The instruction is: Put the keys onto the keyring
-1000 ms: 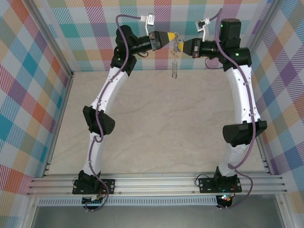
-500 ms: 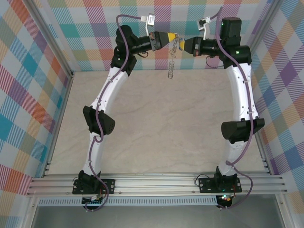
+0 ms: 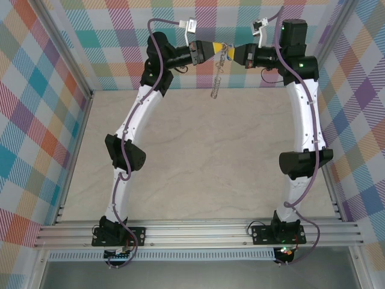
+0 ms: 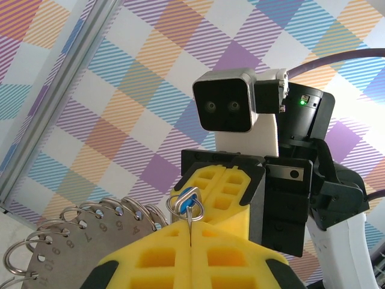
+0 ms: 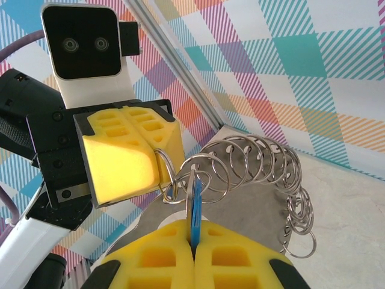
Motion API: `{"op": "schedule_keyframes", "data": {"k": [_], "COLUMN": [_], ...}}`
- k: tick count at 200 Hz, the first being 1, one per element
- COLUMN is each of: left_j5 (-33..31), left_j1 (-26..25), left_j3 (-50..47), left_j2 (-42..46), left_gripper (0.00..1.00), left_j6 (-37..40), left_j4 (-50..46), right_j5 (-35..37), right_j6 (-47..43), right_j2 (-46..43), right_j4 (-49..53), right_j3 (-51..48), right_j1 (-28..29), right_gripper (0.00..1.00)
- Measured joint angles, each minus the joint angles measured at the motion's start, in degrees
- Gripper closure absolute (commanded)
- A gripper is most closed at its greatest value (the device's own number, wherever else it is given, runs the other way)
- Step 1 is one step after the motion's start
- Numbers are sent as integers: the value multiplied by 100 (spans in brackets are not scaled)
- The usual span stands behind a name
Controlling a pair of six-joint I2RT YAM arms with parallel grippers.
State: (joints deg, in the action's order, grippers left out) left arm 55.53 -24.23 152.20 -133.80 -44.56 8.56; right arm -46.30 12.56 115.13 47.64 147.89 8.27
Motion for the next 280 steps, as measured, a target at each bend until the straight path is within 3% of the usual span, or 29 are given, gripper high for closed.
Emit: {"op": "schedule_keyframes", "data": {"k": [233,280], "left_j5": [-48,-46], "left_j1": [-66,-74], "left_j3": [0,11], "left_j2": [0,0], "left_gripper": [100,72], "left_j6": [-79,42], "left_j4": [-120,-319], "right_j5": [-81,210], "right_j6": [612,643], "right_j2": [278,323], "right_j4": [-254,-170], "right_j3": [234,234], "right_j1": [-11,-42], "right_gripper": [100,100]}}
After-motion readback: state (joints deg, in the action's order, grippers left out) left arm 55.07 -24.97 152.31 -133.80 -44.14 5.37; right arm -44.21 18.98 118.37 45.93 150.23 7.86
